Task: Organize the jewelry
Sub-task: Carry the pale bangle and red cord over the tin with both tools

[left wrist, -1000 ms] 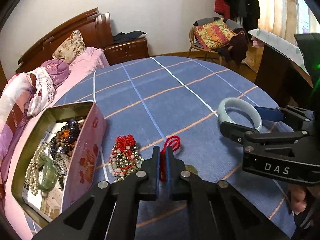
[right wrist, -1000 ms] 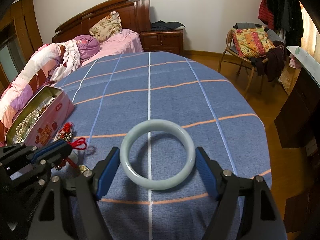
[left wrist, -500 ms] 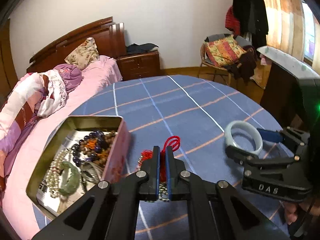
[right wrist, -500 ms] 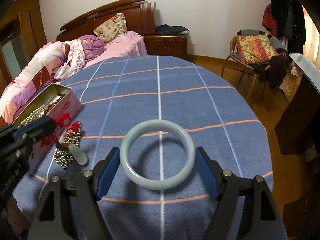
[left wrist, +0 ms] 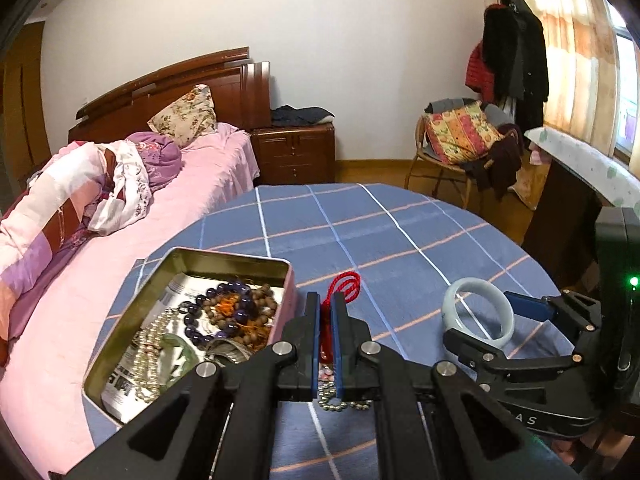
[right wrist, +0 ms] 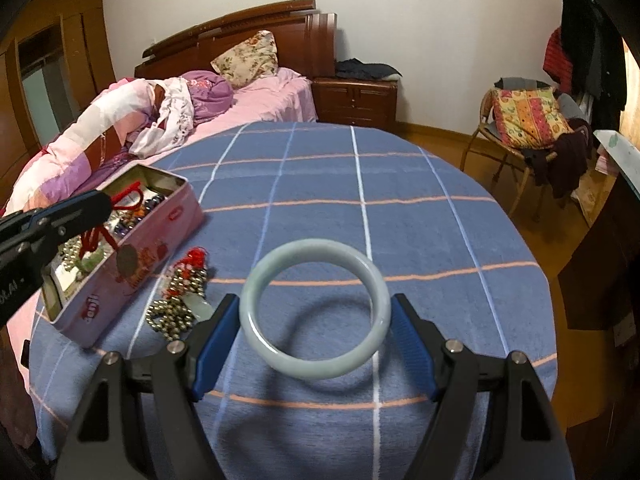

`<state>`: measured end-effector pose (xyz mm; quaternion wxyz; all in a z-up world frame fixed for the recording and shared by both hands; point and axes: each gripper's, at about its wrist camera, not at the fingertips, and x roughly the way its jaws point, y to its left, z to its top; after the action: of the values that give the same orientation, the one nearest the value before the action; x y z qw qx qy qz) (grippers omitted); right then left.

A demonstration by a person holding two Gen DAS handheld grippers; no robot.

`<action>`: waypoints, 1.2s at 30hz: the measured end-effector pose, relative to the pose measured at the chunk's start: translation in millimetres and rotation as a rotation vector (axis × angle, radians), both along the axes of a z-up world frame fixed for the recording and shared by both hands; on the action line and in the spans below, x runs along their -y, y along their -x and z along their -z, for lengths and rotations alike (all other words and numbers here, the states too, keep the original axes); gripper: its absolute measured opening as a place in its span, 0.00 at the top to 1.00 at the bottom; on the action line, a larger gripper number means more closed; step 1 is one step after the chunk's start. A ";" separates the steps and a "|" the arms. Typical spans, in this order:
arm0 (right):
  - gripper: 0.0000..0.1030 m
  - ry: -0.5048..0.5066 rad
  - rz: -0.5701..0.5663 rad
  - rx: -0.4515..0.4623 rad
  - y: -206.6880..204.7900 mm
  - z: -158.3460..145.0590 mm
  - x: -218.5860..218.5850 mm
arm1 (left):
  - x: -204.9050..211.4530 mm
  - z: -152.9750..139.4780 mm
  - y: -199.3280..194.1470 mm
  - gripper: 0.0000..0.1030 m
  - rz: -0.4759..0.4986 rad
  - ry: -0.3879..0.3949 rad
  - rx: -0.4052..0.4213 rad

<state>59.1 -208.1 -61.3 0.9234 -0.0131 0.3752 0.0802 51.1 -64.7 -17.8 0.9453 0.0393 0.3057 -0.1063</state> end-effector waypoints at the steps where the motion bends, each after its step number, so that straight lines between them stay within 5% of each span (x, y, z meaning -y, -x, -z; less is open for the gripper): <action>1: 0.25 0.001 -0.004 0.004 0.1 -1.1 -1.3 | -3.3 -1.8 0.3 0.96 -0.004 0.005 0.003; 36: 0.25 0.005 -0.260 0.101 -7.7 -38.0 -108.3 | -105.5 -12.4 -1.3 0.96 -0.207 0.032 0.029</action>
<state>66.8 -99.7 -23.3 0.9228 -0.0678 0.3238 0.1974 52.4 40.8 -5.4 0.9562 -0.0059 0.2925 -0.0122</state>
